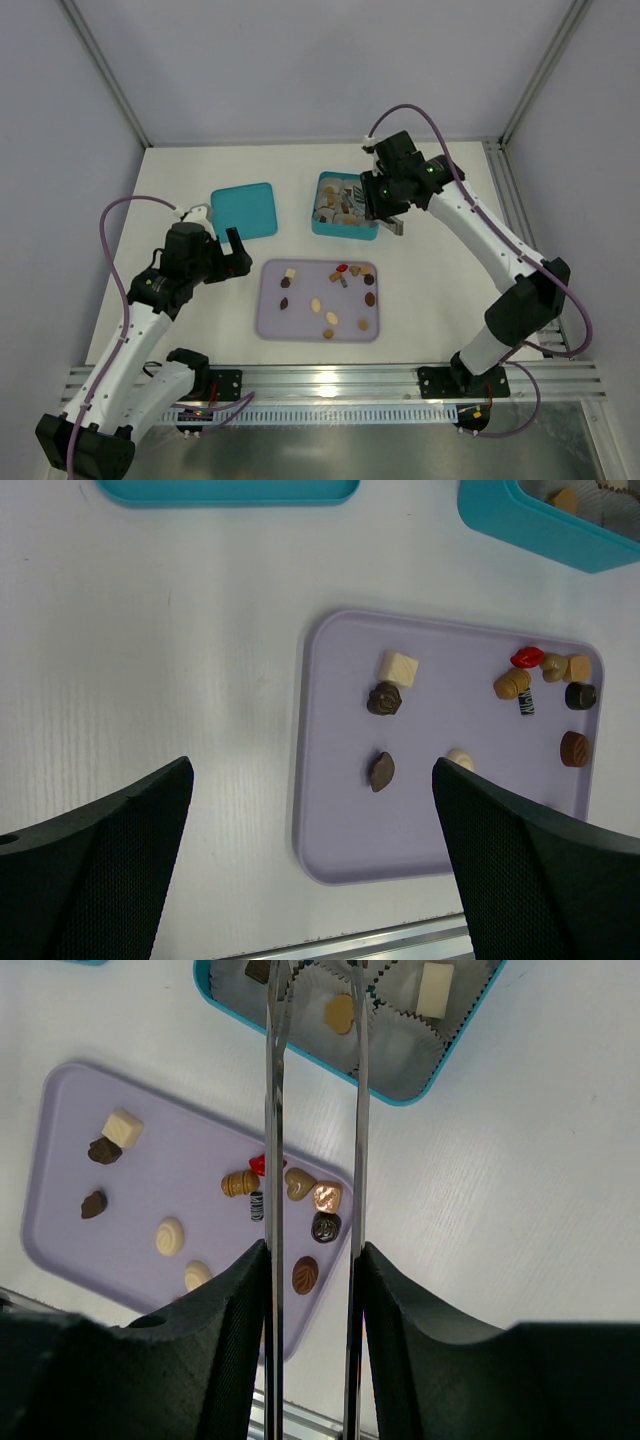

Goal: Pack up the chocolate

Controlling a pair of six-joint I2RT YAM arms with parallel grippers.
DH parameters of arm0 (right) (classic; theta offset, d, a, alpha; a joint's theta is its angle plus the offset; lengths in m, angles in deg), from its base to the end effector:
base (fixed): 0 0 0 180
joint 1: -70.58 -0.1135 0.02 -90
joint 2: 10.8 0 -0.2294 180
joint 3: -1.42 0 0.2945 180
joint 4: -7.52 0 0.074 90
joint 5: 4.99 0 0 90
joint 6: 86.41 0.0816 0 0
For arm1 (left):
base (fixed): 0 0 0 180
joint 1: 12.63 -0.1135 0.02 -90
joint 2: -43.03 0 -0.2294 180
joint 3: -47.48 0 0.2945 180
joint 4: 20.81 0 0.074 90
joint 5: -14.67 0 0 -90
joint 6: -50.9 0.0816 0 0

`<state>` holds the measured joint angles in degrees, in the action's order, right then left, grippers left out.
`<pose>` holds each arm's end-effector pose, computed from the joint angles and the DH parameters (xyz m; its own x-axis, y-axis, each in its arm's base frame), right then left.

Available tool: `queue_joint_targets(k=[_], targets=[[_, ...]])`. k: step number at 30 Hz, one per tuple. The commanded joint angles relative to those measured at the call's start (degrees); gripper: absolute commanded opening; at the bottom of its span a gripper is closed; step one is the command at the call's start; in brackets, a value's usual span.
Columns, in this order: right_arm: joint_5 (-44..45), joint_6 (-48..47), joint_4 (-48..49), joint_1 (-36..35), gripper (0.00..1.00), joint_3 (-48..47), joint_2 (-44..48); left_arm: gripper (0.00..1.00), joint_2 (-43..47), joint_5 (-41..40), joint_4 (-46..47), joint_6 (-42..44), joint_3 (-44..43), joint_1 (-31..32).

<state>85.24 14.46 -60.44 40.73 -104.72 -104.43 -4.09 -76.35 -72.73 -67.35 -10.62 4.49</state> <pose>0.3560 0.2039 0.2781 -0.7950 -0.2388 -0.5576 -0.3521 0.9302 0.1037 0.2590 -0.0783 0.2357 -0.6849 -0.2842 -0.6709 -0.0485 0.9365 -0.3473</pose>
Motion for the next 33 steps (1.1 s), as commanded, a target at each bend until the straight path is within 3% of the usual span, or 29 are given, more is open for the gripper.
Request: queue_joint_targets(k=[1,11,16,22,33], targets=[[1.9,0.6,-2.2,0.2,0.43,0.8,6.8,1.0,0.6,-0.3,0.7,0.0,-0.5,0.1],[0.5,4.8,-7.4,-0.7,0.42,16.9,23.0,1.0,1.8,0.4,0.7,0.1,-0.5,0.1],[-1.7,8.3,-8.6,-5.8,0.42,25.4,30.6,1.0,2.2,0.8,0.9,0.1,-0.4,0.1],[-0.5,15.2,-10.3,-16.8,0.42,30.7,33.6,1.0,2.0,0.8,1.0,0.0,-0.4,0.1],[-0.5,20.9,-11.1,-24.3,0.42,36.5,36.2,1.0,1.4,0.8,1.0,0.0,-0.3,0.2]])
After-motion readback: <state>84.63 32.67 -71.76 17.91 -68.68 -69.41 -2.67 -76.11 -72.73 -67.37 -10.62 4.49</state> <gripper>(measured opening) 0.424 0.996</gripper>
